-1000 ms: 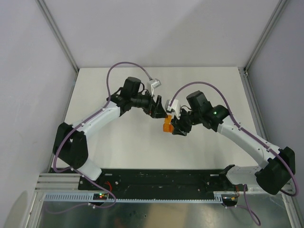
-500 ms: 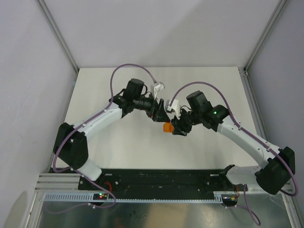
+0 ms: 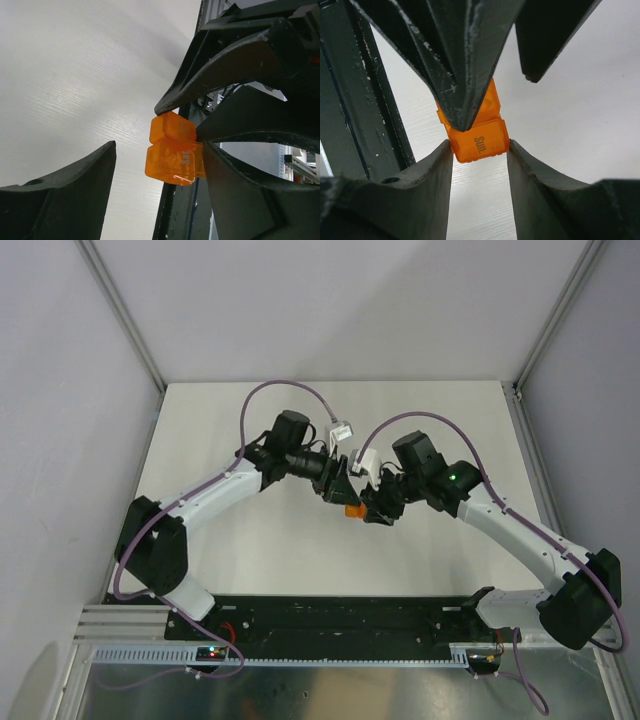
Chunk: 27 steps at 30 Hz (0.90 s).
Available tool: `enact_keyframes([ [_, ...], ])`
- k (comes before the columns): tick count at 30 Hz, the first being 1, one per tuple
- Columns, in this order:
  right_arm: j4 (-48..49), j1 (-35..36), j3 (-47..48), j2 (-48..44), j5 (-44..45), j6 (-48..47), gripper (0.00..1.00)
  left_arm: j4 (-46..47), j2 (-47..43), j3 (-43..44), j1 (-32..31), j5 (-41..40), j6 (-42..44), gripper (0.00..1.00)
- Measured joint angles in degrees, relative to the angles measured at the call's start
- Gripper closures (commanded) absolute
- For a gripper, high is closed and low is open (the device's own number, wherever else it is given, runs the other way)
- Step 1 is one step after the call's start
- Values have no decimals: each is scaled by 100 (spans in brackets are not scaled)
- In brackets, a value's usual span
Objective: Sort the pills into containers
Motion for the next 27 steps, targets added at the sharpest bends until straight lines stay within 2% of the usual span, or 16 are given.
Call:
enact_keyframes([
  [16, 17, -63, 0, -31, 256, 105, 100, 0, 234, -2, -92, 352, -48, 40],
  [23, 46, -79, 0, -66, 343, 153, 100, 0, 319, -2, -127, 442, -92, 48],
  [27, 48, -101, 0, -87, 341, 184, 100, 0, 332, -2, -131, 452, -94, 46],
])
